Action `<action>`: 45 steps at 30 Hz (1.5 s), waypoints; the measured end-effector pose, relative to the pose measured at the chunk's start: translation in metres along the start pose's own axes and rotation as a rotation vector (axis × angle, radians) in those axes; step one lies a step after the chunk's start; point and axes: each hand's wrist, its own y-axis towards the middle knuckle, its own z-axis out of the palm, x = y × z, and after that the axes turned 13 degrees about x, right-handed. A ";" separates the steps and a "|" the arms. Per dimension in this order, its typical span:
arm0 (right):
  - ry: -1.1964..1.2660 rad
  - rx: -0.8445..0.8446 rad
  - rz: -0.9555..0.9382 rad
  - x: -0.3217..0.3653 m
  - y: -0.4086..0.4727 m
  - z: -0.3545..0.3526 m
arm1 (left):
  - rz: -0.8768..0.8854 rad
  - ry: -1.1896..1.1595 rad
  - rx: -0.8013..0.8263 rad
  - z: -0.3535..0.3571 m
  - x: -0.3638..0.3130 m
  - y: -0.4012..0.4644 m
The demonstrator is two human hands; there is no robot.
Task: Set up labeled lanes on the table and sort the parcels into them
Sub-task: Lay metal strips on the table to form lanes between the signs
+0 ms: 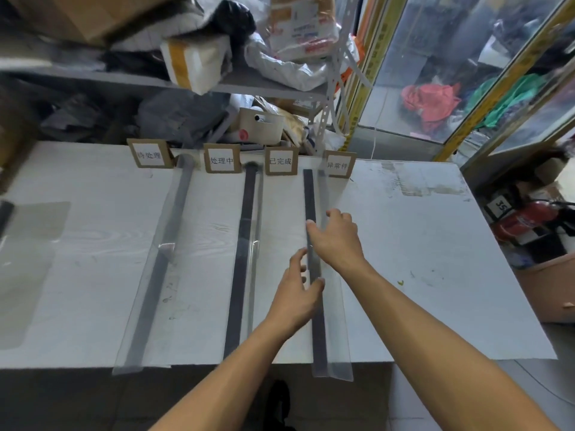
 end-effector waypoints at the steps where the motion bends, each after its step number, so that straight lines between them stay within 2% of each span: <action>1: 0.014 -0.013 -0.028 0.013 0.000 0.002 | 0.013 -0.006 -0.026 -0.014 -0.003 -0.001; 8: 0.079 0.019 -0.332 0.130 -0.019 0.041 | 0.192 -0.095 -0.223 -0.144 -0.019 -0.024; 12: 0.090 0.074 -0.432 0.217 -0.028 0.089 | 0.215 -0.082 -0.359 -0.243 -0.005 -0.054; 16: 0.095 0.171 -0.439 0.301 -0.028 0.158 | 0.155 -0.005 -0.485 -0.347 0.032 -0.090; 20: 0.046 0.303 -0.402 0.365 -0.025 0.231 | 0.021 0.093 -0.646 -0.443 0.090 -0.126; 23: 0.009 0.443 -0.360 0.394 -0.027 0.279 | -0.148 0.183 -0.707 -0.497 0.148 -0.151; 27: -0.037 0.589 -0.304 0.408 -0.034 0.329 | -0.413 0.216 -0.639 -0.524 0.223 -0.175; 30: -0.076 0.647 -0.282 0.409 -0.036 0.356 | -0.497 0.169 -0.593 -0.527 0.255 -0.178; 37: -0.097 0.676 -0.215 0.403 -0.027 0.383 | -0.486 0.085 -0.646 -0.534 0.280 -0.170; 45: 0.062 0.535 -0.143 0.411 -0.011 0.370 | -0.322 -0.027 -0.699 -0.529 0.264 -0.165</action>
